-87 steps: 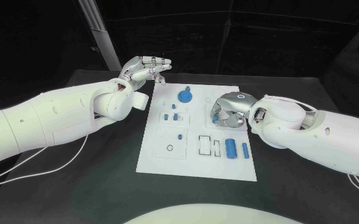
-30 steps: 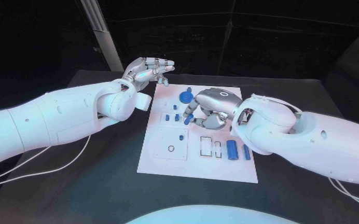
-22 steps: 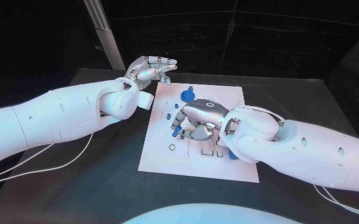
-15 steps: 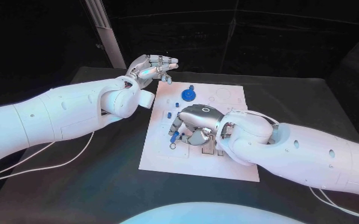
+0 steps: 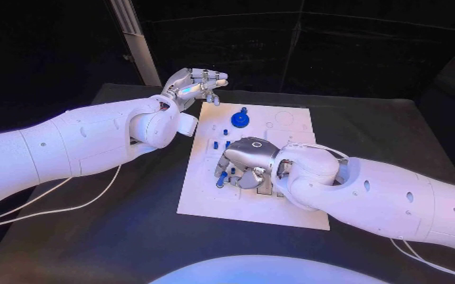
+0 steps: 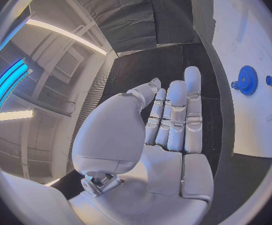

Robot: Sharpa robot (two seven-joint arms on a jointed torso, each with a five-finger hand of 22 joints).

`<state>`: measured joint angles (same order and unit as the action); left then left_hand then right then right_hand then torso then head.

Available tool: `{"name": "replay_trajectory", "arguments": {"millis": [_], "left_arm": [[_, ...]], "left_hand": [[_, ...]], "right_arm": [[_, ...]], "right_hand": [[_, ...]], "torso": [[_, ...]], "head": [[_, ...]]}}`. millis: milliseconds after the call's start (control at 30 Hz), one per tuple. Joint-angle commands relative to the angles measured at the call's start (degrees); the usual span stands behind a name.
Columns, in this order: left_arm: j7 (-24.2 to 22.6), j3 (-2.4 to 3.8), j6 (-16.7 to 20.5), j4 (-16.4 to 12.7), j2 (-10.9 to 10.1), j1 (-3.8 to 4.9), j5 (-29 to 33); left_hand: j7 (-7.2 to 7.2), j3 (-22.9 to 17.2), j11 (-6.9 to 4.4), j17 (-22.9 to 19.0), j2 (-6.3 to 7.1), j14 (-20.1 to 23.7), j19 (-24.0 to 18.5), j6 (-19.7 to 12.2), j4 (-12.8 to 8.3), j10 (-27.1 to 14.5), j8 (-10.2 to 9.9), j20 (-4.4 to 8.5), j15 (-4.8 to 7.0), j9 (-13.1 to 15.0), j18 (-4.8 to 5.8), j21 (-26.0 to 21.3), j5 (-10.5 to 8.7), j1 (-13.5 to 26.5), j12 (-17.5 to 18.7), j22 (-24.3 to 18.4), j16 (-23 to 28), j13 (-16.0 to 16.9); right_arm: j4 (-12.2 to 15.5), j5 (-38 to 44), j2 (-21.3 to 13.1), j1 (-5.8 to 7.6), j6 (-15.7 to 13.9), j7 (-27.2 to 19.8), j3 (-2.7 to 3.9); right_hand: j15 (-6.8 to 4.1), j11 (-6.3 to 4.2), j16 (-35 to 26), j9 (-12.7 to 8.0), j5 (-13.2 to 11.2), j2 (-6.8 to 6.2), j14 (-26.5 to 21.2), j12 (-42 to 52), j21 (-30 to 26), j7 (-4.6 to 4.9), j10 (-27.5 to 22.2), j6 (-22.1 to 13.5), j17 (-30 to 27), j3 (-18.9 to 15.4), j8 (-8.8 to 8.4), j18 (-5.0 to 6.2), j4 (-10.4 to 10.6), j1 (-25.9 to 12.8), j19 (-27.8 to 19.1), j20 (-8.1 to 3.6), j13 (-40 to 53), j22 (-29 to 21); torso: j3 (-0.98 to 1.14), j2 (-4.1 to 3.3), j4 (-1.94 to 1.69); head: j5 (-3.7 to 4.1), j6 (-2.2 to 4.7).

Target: Assemble the parts on the task board

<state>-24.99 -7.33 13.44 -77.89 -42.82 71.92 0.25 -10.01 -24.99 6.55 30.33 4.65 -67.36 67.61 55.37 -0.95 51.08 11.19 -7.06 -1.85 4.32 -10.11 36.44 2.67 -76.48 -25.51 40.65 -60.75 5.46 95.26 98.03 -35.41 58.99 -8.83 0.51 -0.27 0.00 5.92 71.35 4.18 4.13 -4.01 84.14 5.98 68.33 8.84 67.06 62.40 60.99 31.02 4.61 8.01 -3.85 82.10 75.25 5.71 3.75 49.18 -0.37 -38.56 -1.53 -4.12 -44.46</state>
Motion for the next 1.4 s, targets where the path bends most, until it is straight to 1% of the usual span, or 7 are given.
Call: {"name": "replay_trajectory", "arguments": {"millis": [33, 300, 567, 733, 933, 1133, 1400], "left_arm": [[-0.1, 0.04, -0.5, -0.1, 0.1, 0.11, 0.1], [-0.1, 0.04, -0.6, -0.1, 0.1, 0.11, 0.1], [-0.1, 0.04, -0.6, 0.0, 0.1, 0.11, 0.1], [0.0, 0.04, -0.6, 0.0, 0.1, 0.11, 0.1], [0.0, 0.04, -0.6, 0.0, 0.1, 0.11, 0.1], [0.0, 0.04, -0.6, 0.0, 0.2, 0.11, 0.1], [0.0, 0.04, -0.7, 0.0, 0.2, 0.12, 0.1]], "left_hand": [[-0.04, 0.3, 0.11, -0.1, 0.06, 0.4, -0.1, -0.5, -0.1, -0.3, 0.3, -0.22, 0.17, 0.1, -0.37, -0.2, 0.26, -0.6, -0.2, -0.1, 0.4, -0.1], [-0.08, 0.3, 0.15, -0.1, -0.04, 0.5, -0.1, -0.6, -0.1, -0.5, 0.4, -0.25, 0.13, 0.0, -0.36, -0.3, 0.26, -0.7, -0.3, -0.1, 0.4, -0.1], [-0.08, 0.3, 0.15, -0.1, -0.04, 0.5, -0.1, -0.6, -0.1, -0.5, 0.4, -0.25, 0.13, 0.0, -0.36, -0.3, 0.26, -0.7, -0.3, -0.1, 0.4, -0.1], [-0.08, 0.3, 0.15, -0.1, -0.04, 0.5, -0.1, -0.6, -0.1, -0.5, 0.4, -0.25, 0.13, 0.0, -0.36, -0.3, 0.26, -0.7, -0.3, -0.1, 0.4, -0.1], [-0.08, 0.3, 0.15, -0.1, -0.04, 0.5, -0.1, -0.6, -0.1, -0.5, 0.4, -0.25, 0.13, 0.0, -0.36, -0.3, 0.26, -0.7, -0.3, -0.1, 0.4, -0.1], [-0.08, 0.3, 0.15, -0.1, -0.04, 0.5, -0.1, -0.6, -0.1, -0.5, 0.4, -0.25, 0.13, 0.0, -0.36, -0.3, 0.26, -0.7, -0.3, -0.1, 0.4, -0.1], [-0.08, 0.3, 0.15, -0.1, -0.04, 0.5, -0.1, -0.6, -0.1, -0.5, 0.4, -0.25, 0.13, 0.0, -0.36, -0.3, 0.26, -0.7, -0.3, -0.1, 0.4, -0.1]], "right_arm": [[-0.2, 2.4, 0.3, -0.06, 1.4, -0.2, -0.03], [-0.6, 5.2, 0.9, -0.22, 1.8, 0.6, -0.04], [-1.1, 6.5, 1.6, -0.28, 2.7, 0.8, -0.05], [-1.3, 8.2, 1.9, -0.39, 2.5, 1.6, -0.08], [-1.3, 9.7, 2.1, -0.45, 2.1, 2.4, -0.09], [-1.4, 10.0, 2.6, -0.52, 3.2, 2.1, -0.12], [-1.4, 9.9, 3.1, -0.6, 4.5, 1.6, -1.24]], "right_hand": [[-0.3, -1.05, 0.2, -0.1, 0.3, -0.04, 1.1, 0.1, 0.4, 0.28, 1.5, 0.2, 0.0, 0.2, -0.12, -0.72, 0.1, -0.3, -0.1, -0.13, 0.1, 0.0], [-0.28, -1.05, 0.2, 0.0, 0.3, -0.09, 1.1, 0.0, 0.4, 0.27, 1.6, 0.2, 0.1, 0.2, -0.12, -0.74, 0.1, -0.6, -0.1, -0.11, 0.1, 0.1], [-0.28, -1.05, 0.2, 0.0, 0.3, -0.11, 1.1, 0.0, 0.4, 0.27, 1.6, 0.2, 0.1, 0.2, -0.11, -0.73, 0.1, -0.7, -0.1, -0.11, 0.1, 0.1], [-0.28, -1.05, 0.2, 0.0, 0.3, -0.11, 1.1, 0.0, 0.4, 0.27, 1.6, 0.2, 0.1, 0.2, -0.11, -0.73, 0.1, -0.7, -0.1, -0.11, 0.1, 0.1], [-0.28, -1.07, 0.3, 0.0, 0.3, -0.11, 1.1, 0.0, 0.4, 0.24, 1.6, 0.3, 0.1, 0.2, -0.1, -0.74, 0.2, -0.7, -0.1, -0.1, 0.1, 0.1], [-0.3, -1.12, 0.2, 0.0, 0.2, -0.38, 1.0, 0.0, 0.5, 0.19, 1.7, 0.4, 0.0, 0.0, -0.09, -0.72, 0.1, -1.1, -0.1, -0.1, 0.1, 0.1], [-0.32, -1.16, 0.3, 0.0, 0.9, -0.99, 1.0, -0.2, 0.4, 0.11, 1.7, 0.4, 0.0, -0.6, -0.17, -0.7, 0.3, -2.1, -0.2, -0.1, 0.1, 0.0]], "torso": [[0.02, 0.0, 0.02], [0.02, -0.07, 0.0], [0.0, -0.02, 0.0], [0.04, 0.02, 0.03], [-0.01, 0.02, 0.02], [-0.03, -0.01, 0.04], [-0.04, 0.01, 0.03]], "head": [[0.11, 0.08], [0.55, 0.26], [0.49, 0.15], [0.45, 0.04], [0.47, 0.05], [0.4, -0.02], [0.45, -0.07]]}}
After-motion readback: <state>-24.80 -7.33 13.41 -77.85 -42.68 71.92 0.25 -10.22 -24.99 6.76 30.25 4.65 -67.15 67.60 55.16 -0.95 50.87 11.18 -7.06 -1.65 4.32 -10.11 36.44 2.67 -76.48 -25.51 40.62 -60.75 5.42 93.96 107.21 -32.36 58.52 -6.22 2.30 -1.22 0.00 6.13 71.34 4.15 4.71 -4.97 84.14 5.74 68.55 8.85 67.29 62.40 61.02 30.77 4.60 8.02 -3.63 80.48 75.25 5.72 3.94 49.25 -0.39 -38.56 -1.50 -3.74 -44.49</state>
